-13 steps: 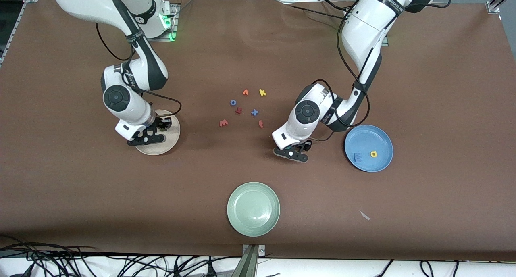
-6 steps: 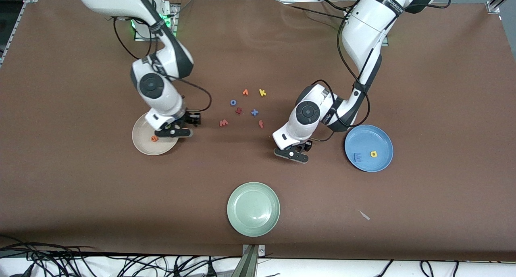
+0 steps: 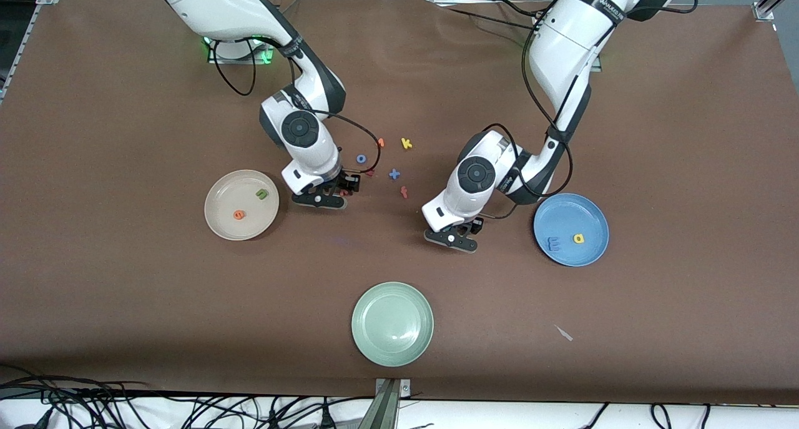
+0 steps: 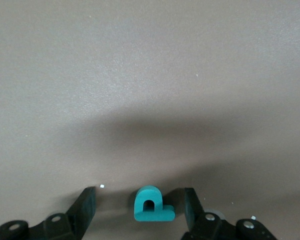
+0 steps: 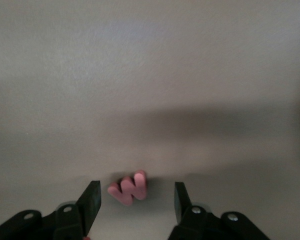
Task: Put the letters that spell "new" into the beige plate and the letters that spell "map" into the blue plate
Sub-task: 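Grasp the pink w with the right gripper while the left gripper grasps p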
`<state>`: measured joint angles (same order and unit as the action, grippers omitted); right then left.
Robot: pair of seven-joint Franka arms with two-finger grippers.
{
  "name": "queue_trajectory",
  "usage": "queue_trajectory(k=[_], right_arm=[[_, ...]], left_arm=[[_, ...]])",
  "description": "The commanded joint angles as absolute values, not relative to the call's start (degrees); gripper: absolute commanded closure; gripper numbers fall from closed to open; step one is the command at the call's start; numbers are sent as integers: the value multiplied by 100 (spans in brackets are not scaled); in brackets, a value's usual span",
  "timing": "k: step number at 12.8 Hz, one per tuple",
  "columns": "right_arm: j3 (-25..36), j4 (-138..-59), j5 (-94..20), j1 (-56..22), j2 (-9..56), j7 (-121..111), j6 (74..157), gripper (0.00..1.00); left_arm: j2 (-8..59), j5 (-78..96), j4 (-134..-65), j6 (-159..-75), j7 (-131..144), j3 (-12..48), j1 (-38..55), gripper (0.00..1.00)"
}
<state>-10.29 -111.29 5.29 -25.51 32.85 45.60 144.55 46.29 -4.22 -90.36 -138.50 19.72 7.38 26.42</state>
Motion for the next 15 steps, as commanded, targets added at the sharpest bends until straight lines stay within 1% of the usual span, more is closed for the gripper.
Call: queue_trajectory(k=[1,3,4,5,6,8,9,11,12,13,14,15], right_arm=[[-993,-11030,598,-2628,3401,4702,14563,33],[-993,-11065,598,-2646,3410,4702,14633,34],[-993,-11152,598,-2646,3410,4702,14747,34],[-993,-11240,615,-2646,3436,4702,14905,35],[-984,-11267,667,-2646,3454,4702,14976,38],[-984,-11268,729,-2646,3489,4702,14985,40],[-976,-11285,729,-2646,3489,4702,14985,43],[-967,-11320,764,-2646,3480,4693,14985,60],[-967,-11329,773,-2646,3463,4676,14977,71],[-958,-11338,773,-2646,3419,4641,14950,78],[-949,-11338,773,-2637,3384,4597,14915,81],[-897,-11338,773,-2637,3305,4449,14872,81]], left_arm=[[4641,-378,-9044,-13878,1872,712,2689,20],[4649,-378,-9044,-13878,1872,712,2689,22],[4649,-378,-9053,-13878,1872,712,2689,29],[4641,-378,-9053,-13869,1881,712,2689,30],[4632,-378,-9053,-13860,1890,712,2689,30],[4605,-378,-9053,-13834,1933,721,2777,31],[4605,-369,-9053,-13834,1934,721,2821,41],[4640,-369,-9053,-13834,1951,721,2839,67],[4641,-369,-9070,-13834,1942,721,2839,77],[4641,-378,-9105,-13834,1934,721,2839,83],[4623,-378,-9105,-13808,1899,712,2839,84],[4597,-378,-9105,-13790,1907,712,2804,84]])
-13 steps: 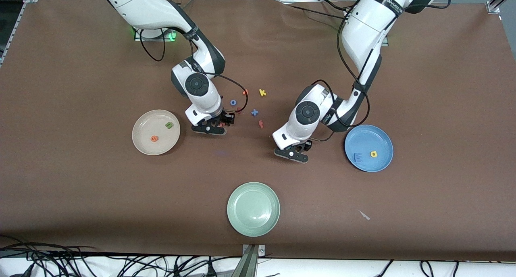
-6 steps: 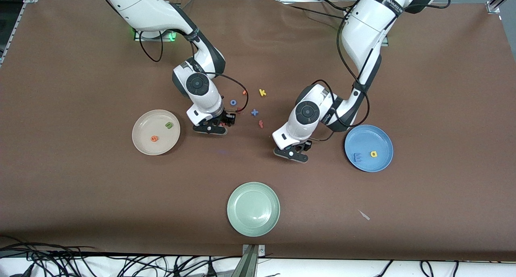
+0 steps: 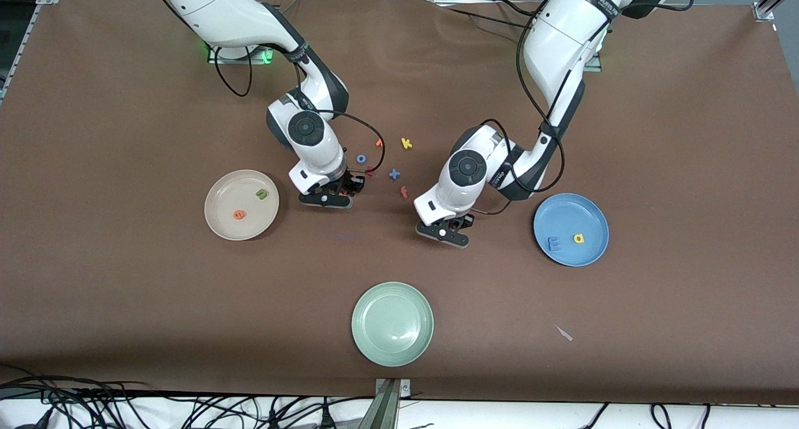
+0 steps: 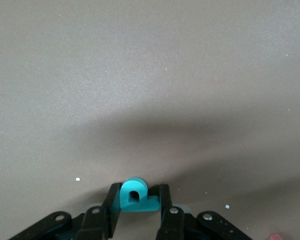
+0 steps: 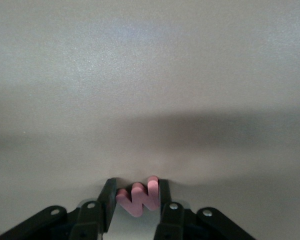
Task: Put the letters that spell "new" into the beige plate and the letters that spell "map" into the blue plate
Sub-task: 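Place the w on the white plate while the left gripper places p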
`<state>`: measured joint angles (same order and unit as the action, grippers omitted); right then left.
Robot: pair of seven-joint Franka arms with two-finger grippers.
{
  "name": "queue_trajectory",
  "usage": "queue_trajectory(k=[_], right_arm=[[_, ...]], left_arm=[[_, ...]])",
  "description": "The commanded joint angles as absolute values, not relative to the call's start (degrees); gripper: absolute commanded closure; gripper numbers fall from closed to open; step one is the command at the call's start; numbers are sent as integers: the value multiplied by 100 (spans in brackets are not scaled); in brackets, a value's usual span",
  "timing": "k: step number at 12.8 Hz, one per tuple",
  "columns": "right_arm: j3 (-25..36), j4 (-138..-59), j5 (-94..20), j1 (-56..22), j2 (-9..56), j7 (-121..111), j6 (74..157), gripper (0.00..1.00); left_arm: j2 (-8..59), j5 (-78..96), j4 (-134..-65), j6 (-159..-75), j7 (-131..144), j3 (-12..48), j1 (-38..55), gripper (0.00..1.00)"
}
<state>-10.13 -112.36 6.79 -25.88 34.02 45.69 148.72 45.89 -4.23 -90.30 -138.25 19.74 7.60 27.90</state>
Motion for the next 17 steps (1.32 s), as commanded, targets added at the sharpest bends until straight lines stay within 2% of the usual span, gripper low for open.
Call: queue_trajectory(k=[1,4,7,9,11,12,13,14,15,17], right_arm=[[-844,-11329,773,-2602,3183,4299,14714,81],[-809,-11276,703,-2138,2709,3388,13880,81],[-617,-11346,694,-1540,2041,1650,12791,81],[-152,-11783,694,-1485,1584,768,12682,80],[9,-12294,686,-1485,1276,615,12849,75],[9,-12409,677,-1485,1222,624,12911,62],[9,-12410,677,-1485,1196,676,12902,27],[9,-12401,668,-1485,1152,703,12859,12],[9,-12393,668,-1485,1090,712,12824,0],[9,-12270,659,-1485,967,668,12605,0]], left_arm=[[4553,-378,-9097,-13720,1907,712,2786,84],[4316,-378,-9018,-13562,1925,668,2681,84],[3930,-396,-9026,-12914,1742,650,2400,84],[3658,-396,-9079,-12281,1146,650,2067,83],[3481,-596,-9175,-11990,513,650,1742,83],[3428,-928,-9298,-11962,327,659,1636,83],[3349,-1184,-9482,-11971,256,659,1609,83],[3288,-1413,-9614,-11971,168,668,1452,83],[3218,-1554,-9763,-11988,54,685,1302,82],[3068,-1582,-10071,-12154,-253,694,1073,77]])
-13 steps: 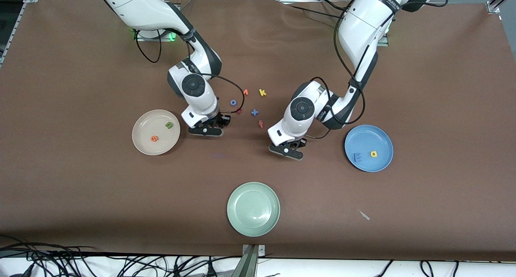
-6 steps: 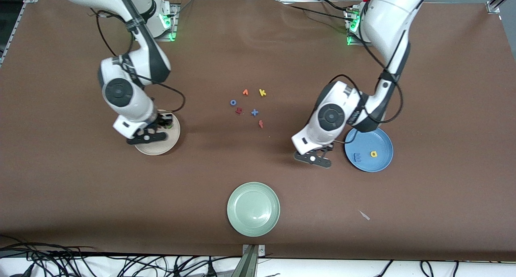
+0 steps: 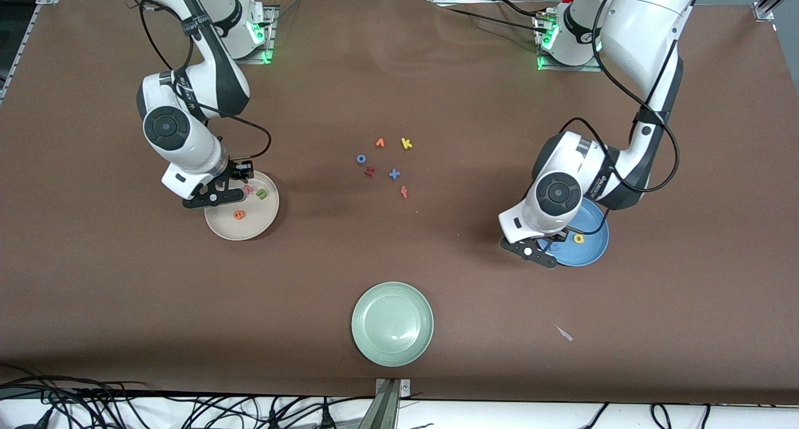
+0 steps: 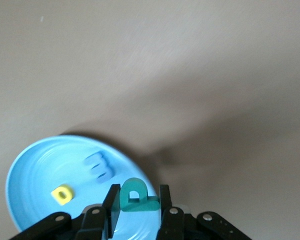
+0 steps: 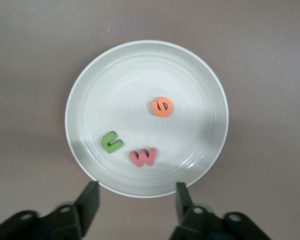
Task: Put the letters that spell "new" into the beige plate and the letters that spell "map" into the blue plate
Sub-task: 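Place the w on the white plate while the left gripper places p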
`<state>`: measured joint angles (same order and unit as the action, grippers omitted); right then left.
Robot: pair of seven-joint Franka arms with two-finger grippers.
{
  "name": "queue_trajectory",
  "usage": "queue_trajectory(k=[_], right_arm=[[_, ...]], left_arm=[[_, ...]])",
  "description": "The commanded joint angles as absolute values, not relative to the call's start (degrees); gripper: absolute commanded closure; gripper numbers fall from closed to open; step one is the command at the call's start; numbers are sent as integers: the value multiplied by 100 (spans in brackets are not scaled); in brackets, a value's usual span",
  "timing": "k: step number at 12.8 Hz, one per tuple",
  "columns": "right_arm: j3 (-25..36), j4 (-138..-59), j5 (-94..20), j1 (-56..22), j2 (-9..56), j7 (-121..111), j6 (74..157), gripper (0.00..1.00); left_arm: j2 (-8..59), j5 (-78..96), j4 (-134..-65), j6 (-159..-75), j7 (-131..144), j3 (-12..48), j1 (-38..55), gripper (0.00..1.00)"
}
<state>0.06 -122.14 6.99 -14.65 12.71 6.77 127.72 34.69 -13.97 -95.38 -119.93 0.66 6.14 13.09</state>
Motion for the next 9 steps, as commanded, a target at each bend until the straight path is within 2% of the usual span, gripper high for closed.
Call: queue_trajectory(k=[1,3,4,5,9], right_arm=[[9,-12139,633,-1485,958,668,12499,0],[9,-11744,519,-1485,880,642,12245,0],[9,-11455,519,-1485,818,633,11991,0],[9,-11069,519,-1485,783,624,11597,0],[-17,-9758,449,-1214,660,458,10093,0]], left_arm=[[2946,-1608,-10351,-12312,-272,686,1029,74],[2647,-1958,-11071,-12952,-299,703,696,63],[2550,-1960,-11222,-13086,-325,712,660,4],[2488,-1969,-11215,-13078,-343,712,659,0],[1830,-1706,-10812,-12413,-281,712,659,0]])
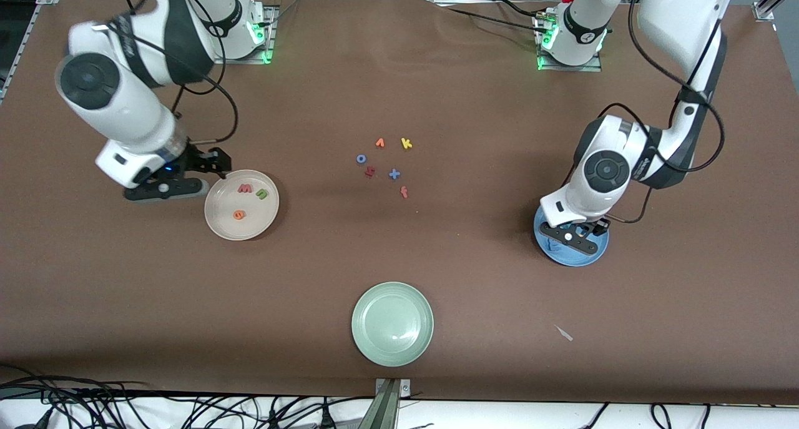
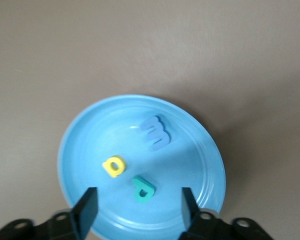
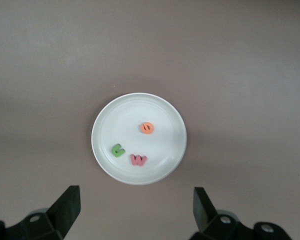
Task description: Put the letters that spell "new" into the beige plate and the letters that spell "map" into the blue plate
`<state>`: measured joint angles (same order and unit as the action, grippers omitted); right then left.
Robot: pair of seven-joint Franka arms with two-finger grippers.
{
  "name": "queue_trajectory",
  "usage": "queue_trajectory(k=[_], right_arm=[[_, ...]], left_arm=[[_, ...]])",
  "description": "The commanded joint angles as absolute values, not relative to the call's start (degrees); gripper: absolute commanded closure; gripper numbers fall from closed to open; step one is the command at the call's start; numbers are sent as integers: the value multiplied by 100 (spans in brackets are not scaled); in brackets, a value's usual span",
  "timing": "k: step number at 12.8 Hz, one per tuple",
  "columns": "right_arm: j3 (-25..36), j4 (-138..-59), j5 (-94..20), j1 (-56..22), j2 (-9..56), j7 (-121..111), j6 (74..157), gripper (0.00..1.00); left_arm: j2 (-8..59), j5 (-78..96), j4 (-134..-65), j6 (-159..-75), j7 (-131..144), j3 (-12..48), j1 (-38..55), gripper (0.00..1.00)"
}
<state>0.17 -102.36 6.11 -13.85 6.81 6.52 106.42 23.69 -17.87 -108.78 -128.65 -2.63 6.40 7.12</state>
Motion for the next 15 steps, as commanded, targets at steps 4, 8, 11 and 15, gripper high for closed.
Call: queue_trajectory(k=[4,8,11,15], right_arm=[[26,-9220,35,-1002,589,-202,9423,0],[18,-8789,26,-1002,694,-185,9220,0],[26,-8772,44,-1002,694,-193,9220,0],[61,-8771,114,-1002,686,-211,9220,0]], left_arm=[[1538,-987,-9391,-10719,-281,694,642,0],[1100,-266,-8798,-10116,-307,82,817,0],[442,26,-9314,-10073,-299,-62,617,0],[150,-79,-9545,-9827,-290,-9,352,0]])
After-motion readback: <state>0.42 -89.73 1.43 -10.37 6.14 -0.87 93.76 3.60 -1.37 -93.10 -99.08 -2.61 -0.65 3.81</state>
